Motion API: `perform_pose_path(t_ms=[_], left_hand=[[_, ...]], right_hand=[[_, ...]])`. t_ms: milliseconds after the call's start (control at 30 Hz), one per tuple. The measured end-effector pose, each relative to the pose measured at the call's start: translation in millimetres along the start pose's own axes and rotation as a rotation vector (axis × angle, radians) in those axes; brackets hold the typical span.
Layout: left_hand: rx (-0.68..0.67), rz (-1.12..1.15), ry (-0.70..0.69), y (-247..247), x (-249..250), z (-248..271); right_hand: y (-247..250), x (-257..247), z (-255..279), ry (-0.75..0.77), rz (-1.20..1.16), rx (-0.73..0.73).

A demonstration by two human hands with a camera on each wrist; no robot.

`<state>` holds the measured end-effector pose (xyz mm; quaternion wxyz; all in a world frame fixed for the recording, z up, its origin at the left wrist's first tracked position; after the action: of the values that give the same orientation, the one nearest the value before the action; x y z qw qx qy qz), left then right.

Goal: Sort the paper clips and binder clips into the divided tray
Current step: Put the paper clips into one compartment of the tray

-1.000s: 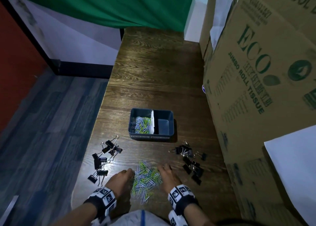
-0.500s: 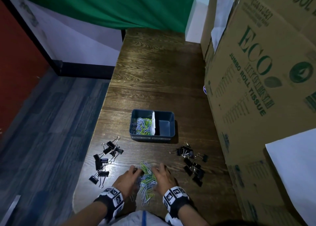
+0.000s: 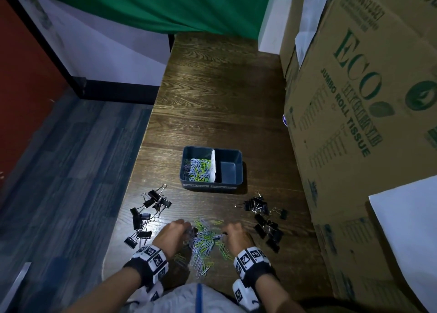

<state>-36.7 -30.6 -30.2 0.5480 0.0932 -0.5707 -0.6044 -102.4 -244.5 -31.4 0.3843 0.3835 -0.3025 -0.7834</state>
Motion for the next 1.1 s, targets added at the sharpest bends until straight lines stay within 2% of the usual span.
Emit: perform_pose_path(t_ms=[267, 433, 567, 667, 733, 900, 1100], left_hand=[[0.244, 0.147, -0.067, 56.7, 7.1, -4.5], [0.375, 0.172, -0.106, 107.2, 34.2, -34.5], [0.459, 0.157, -0.087, 137.3, 43.7, -77.8], [0.43, 0.182, -0.026, 144.7, 42.7, -103.9], [0.415, 0.181, 0.021, 140.9, 34.9, -109.0], [0.455, 0.086, 0.039, 107.0, 16.2, -80.3], [0.239, 0.027, 0.097, 56.8, -8.0, -37.6]], right_hand=[[9.4, 7.5, 3.7, -0.09, -0.033, -0.017], [20.4, 10.8, 8.6, 0.019, -0.03, 0.016], [45.6, -10.3, 5.6, 0.078, -0.057, 0.029], [73.3, -31.1, -1.4, 0.12, -0.088, 0.014], [95.9, -46.5, -3.3, 0.192, -0.122, 0.062], [140.5, -84.7, -27.9, 0.277, -0.159, 0.213], [161.6, -118.1, -58.5, 0.296, -0.225, 0.259]])
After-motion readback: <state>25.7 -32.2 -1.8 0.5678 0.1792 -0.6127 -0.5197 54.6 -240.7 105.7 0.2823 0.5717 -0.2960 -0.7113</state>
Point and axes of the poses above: each hand's wrist, its own z-axis away from the middle knuckle, its own y-axis out of the back of the hand, x = y × z, the point moved 1 cm from there along -z, towards the middle knuckle, and after that the axes turned 2 degrees about -z, right-handed, at the moved point
